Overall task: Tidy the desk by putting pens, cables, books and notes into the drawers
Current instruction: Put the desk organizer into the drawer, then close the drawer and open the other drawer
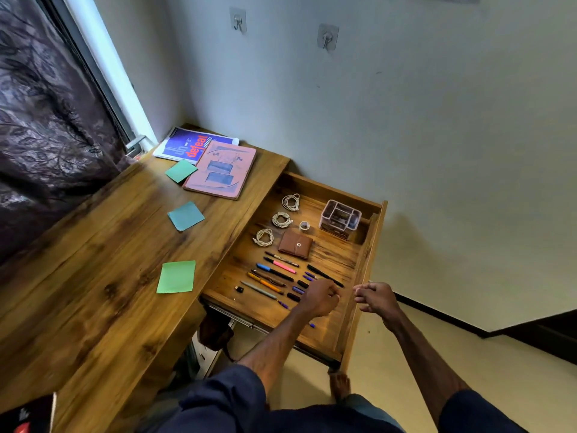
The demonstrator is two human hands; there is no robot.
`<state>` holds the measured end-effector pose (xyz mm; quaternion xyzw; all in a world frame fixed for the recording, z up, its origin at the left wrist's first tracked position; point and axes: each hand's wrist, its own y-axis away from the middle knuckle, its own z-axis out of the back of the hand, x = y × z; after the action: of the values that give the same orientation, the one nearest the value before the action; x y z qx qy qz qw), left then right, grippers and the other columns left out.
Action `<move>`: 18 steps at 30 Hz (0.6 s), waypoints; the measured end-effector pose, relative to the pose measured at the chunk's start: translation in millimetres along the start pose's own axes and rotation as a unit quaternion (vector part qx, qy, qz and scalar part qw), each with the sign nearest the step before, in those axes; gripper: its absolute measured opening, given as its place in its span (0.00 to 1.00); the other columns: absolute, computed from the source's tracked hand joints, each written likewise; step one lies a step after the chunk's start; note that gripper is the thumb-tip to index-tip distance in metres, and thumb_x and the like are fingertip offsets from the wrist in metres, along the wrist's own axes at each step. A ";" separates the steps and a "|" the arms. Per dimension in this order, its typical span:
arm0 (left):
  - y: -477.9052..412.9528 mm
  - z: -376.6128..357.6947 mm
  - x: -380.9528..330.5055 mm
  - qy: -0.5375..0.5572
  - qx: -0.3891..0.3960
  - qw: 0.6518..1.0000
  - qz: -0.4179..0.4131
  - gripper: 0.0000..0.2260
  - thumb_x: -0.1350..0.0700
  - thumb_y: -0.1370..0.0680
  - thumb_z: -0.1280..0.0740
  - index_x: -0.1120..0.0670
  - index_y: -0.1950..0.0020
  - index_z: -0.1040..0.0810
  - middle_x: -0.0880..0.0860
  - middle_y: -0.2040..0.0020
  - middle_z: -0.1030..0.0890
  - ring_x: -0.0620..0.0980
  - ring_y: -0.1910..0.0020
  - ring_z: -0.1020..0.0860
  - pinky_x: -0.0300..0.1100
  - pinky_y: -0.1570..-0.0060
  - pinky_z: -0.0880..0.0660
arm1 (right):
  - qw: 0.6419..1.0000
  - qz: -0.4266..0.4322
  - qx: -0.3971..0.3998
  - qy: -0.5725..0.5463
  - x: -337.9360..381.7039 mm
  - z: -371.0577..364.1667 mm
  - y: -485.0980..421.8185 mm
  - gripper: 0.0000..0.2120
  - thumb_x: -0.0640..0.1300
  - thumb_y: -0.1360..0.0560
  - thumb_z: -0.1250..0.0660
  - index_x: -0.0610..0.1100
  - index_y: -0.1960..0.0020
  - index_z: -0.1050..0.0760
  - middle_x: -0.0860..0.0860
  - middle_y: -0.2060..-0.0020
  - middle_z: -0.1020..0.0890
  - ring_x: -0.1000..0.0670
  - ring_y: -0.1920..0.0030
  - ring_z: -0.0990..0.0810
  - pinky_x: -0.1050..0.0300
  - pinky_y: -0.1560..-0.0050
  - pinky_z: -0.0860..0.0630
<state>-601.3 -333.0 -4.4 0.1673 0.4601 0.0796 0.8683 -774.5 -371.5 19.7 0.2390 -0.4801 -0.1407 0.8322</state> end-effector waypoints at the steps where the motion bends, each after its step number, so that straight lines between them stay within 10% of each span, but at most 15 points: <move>1: -4.0 -5.7 -5.1 0.009 -0.002 1.000 0.006 0.05 0.58 0.21 0.31 0.54 0.48 0.16 0.51 0.50 0.15 0.47 0.52 0.18 0.47 0.51 0.18 | 1.000 0.000 0.007 -0.003 0.7 3.6 -4.4 0.07 0.39 0.21 0.33 0.37 0.51 0.17 0.39 0.58 0.15 0.48 0.60 0.19 0.55 0.62 0.21; 8: -42.3 -61.5 -57.5 0.198 -0.026 0.973 0.112 0.06 0.56 0.19 0.34 0.54 0.51 0.17 0.60 0.52 0.14 0.54 0.62 0.15 0.47 0.61 0.18 | 0.996 -0.006 0.087 -0.024 -7.7 52.7 -67.7 0.06 0.37 0.22 0.33 0.38 0.50 0.17 0.42 0.59 0.14 0.47 0.58 0.16 0.49 0.55 0.19; 13: -85.8 -115.7 -100.8 0.386 -0.057 0.882 0.264 0.07 0.55 0.17 0.38 0.55 0.48 0.22 0.55 0.53 0.16 0.48 0.67 0.20 0.39 0.67 0.22 | 0.988 -0.034 0.146 -0.024 -24.4 99.7 -125.0 0.08 0.36 0.23 0.33 0.36 0.46 0.19 0.41 0.56 0.13 0.44 0.55 0.15 0.47 0.52 0.19; 18: -99.1 -140.4 -128.3 0.539 -0.095 0.759 0.354 0.24 0.40 0.19 0.38 0.61 0.41 0.23 0.59 0.47 0.17 0.54 0.54 0.18 0.48 0.46 0.20 | 0.974 -0.083 0.208 -0.048 -23.4 126.9 -150.5 0.14 0.42 0.22 0.30 0.33 0.41 0.21 0.37 0.49 0.15 0.44 0.52 0.15 0.48 0.47 0.19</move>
<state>-791.2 -432.3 -14.5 0.1645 0.7500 0.5016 0.3985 -896.8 -521.3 -23.7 0.4383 -0.5170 -0.1175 0.7258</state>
